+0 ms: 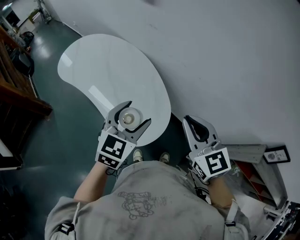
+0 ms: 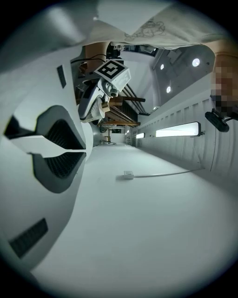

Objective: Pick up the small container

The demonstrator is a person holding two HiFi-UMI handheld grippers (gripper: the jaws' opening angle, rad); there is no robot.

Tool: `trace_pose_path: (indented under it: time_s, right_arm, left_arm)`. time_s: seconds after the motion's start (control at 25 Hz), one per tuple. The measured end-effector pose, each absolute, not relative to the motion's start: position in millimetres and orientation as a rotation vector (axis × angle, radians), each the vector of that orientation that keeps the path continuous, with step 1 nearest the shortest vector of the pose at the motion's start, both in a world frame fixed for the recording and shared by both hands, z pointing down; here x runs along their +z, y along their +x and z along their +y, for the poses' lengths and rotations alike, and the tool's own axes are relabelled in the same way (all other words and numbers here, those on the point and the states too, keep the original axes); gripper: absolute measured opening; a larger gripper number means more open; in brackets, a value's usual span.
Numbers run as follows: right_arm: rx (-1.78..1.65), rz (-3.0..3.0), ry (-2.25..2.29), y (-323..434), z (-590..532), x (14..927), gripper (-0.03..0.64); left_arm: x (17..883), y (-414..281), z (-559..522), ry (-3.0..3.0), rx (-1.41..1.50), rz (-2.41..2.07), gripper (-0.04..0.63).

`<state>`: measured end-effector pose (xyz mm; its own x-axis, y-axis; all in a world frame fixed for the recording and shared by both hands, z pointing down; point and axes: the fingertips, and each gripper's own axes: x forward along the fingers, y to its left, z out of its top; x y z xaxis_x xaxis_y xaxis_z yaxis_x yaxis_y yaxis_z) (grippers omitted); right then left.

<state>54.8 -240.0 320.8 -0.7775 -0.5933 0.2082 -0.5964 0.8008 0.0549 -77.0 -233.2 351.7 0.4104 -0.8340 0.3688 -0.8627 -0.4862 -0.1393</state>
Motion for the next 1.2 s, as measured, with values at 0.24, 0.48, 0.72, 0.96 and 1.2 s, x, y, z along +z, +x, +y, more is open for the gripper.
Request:
trace_pose_path:
  time_s: [0.24, 0.48, 0.72, 0.96, 1.2]
  right_arm:
    - [0.111, -2.736, 0.887, 44, -230, 352, 0.037]
    - [0.127, -2.728, 0.860, 39, -228, 359, 0.037]
    - [0.121, -2.734, 0.854, 41, -225, 356, 0.035]
    - [0.119, -2.724, 0.893, 49, -228, 354, 0.035]
    - [0.117, -2.718, 0.920, 56, -233, 352, 0.035]
  left_arm:
    - [375, -81, -225, 2.522, 0.611, -1.531, 0.347]
    - [383, -81, -220, 2.500, 0.614, -1.512, 0.347]
    - [383, -78, -219, 2.511, 0.621, -1.498, 0.345]
    - [381, -77, -220, 2.513, 0.615, -1.496, 0.345]
    - [379, -74, -224, 2.522, 0.621, -1.488, 0.345]
